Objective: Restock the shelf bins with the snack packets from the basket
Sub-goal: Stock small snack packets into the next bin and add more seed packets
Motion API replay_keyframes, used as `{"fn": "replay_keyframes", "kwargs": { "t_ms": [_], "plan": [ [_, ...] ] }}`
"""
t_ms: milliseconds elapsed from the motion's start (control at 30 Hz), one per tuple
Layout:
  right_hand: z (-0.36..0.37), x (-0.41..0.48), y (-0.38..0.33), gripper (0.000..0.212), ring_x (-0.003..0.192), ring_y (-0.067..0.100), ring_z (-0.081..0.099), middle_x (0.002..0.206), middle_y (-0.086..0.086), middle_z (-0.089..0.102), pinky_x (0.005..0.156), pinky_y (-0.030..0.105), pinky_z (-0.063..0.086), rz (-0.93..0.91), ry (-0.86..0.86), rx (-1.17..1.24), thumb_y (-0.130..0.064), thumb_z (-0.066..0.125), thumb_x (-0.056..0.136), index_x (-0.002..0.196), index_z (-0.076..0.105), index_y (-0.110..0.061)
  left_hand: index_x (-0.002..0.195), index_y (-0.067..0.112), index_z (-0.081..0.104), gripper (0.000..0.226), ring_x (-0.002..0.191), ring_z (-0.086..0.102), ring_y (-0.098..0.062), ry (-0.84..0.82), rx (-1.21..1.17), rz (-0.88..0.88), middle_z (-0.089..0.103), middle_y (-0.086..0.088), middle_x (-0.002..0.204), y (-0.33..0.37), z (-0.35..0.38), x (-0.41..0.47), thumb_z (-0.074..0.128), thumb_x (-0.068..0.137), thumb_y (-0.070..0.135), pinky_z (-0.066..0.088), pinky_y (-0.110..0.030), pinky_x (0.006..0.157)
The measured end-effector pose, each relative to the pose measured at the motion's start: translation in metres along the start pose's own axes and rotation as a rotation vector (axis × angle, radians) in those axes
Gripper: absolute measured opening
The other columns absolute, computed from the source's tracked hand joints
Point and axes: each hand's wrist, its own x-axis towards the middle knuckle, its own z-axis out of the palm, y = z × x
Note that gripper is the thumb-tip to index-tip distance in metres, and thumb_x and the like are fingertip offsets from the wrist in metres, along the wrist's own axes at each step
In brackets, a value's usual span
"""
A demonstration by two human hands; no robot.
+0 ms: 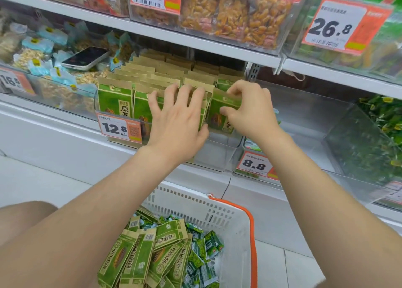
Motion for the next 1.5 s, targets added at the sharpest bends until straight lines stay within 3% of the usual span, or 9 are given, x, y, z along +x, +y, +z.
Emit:
{"fn": "replay_keyframes", "kwargs": {
  "t_ms": [67, 167, 367, 533, 733, 967, 1300, 1400, 1500],
  "plan": [
    [0.002, 0.01, -0.001, 0.019, 0.114, 0.03, 0.056, 0.107, -0.003, 0.07, 0.099, 0.043, 0.037, 0.016, -0.082, -0.153, -0.019, 0.077, 0.085, 0.102, 0.074, -0.027, 0.151, 0.022, 0.038, 0.074, 0.143, 0.037, -0.035, 0.0, -0.01, -0.004, 0.046, -0.006, 0.15, 0.0, 0.0, 0.0, 0.063, 0.087, 0.05, 0.028, -0.064, 0.112],
    [0.006, 0.026, -0.004, 0.021, 0.111, 0.033, 0.06, 0.101, 0.001, 0.072, 0.092, 0.044, 0.033, 0.013, -0.077, -0.285, -0.008, 0.07, 0.085, 0.098, 0.074, -0.025, 0.152, 0.022, 0.038, 0.075, 0.143, 0.036, -0.034, -0.007, -0.016, -0.009, 0.046, -0.005, 0.15, 0.001, 0.0, 0.001, 0.063, 0.088, 0.049, 0.028, -0.064, 0.113],
    [0.008, 0.056, -0.017, 0.022, 0.103, 0.038, 0.064, 0.09, 0.01, 0.052, 0.108, 0.05, 0.037, 0.056, -0.053, -0.449, 0.002, 0.065, 0.084, 0.097, 0.054, -0.013, 0.151, 0.023, 0.039, 0.074, 0.142, 0.037, -0.034, -0.001, -0.015, -0.012, 0.046, -0.004, 0.149, 0.0, 0.0, 0.0, 0.064, 0.086, 0.048, 0.028, -0.064, 0.113],
    [0.015, 0.073, -0.02, 0.041, 0.114, 0.041, 0.061, 0.122, 0.02, 0.061, 0.106, 0.05, 0.043, 0.099, -0.109, -0.465, 0.002, 0.063, 0.086, 0.125, 0.055, -0.005, 0.152, 0.024, 0.038, 0.074, 0.144, 0.036, -0.034, 0.002, -0.022, 0.001, 0.045, -0.004, 0.15, 0.0, 0.0, 0.0, 0.063, 0.087, 0.048, 0.027, -0.063, 0.113],
    [0.025, 0.086, -0.016, 0.049, 0.122, 0.04, 0.058, 0.128, 0.02, 0.061, 0.107, 0.051, 0.039, 0.19, -0.157, -0.414, 0.002, 0.063, 0.086, 0.133, 0.054, -0.007, 0.154, 0.024, 0.036, 0.074, 0.146, 0.035, -0.033, 0.003, -0.039, 0.031, 0.044, -0.003, 0.152, -0.006, 0.001, -0.001, 0.061, 0.091, 0.052, 0.026, -0.063, 0.115],
    [0.03, 0.077, -0.014, 0.045, 0.117, 0.042, 0.058, 0.119, 0.02, 0.063, 0.104, 0.051, 0.042, 0.096, -0.049, -0.472, -0.005, 0.068, 0.081, 0.124, 0.056, -0.007, 0.155, 0.021, 0.035, 0.075, 0.147, 0.033, -0.033, -0.001, -0.035, 0.057, 0.041, -0.005, 0.156, -0.008, 0.001, -0.004, 0.06, 0.093, 0.055, 0.025, -0.063, 0.116],
    [0.028, 0.064, -0.013, 0.057, 0.126, 0.043, 0.051, 0.131, 0.023, 0.058, 0.104, 0.05, 0.04, 0.139, -0.052, -0.551, -0.018, 0.074, 0.082, 0.133, 0.053, -0.003, 0.158, 0.016, 0.032, 0.079, 0.157, 0.014, -0.039, -0.01, -0.128, 0.015, 0.016, -0.018, 0.17, -0.004, -0.005, -0.013, 0.069, 0.093, 0.044, 0.024, -0.065, 0.12],
    [0.02, 0.038, -0.023, 0.055, 0.125, 0.041, 0.051, 0.132, 0.021, 0.058, 0.101, 0.048, 0.04, 0.138, 0.001, -0.557, -0.022, 0.073, 0.083, 0.131, 0.055, -0.003, 0.146, 0.015, 0.046, 0.066, 0.143, 0.035, -0.038, 0.125, -0.119, 0.037, 0.037, -0.016, 0.154, -0.004, -0.012, -0.017, 0.072, 0.089, 0.038, 0.036, -0.054, 0.109],
    [0.016, -0.006, -0.029, 0.032, 0.109, 0.037, 0.054, 0.114, 0.013, 0.065, 0.091, 0.045, 0.038, -0.034, 0.208, -0.495, -0.023, 0.058, 0.084, 0.113, 0.065, -0.011, 0.111, 0.015, 0.059, 0.021, 0.094, 0.053, -0.028, 0.3, -0.179, 0.158, 0.055, -0.003, 0.101, -0.004, -0.021, -0.024, 0.064, 0.092, 0.02, 0.042, -0.042, 0.077]
  ]
}}
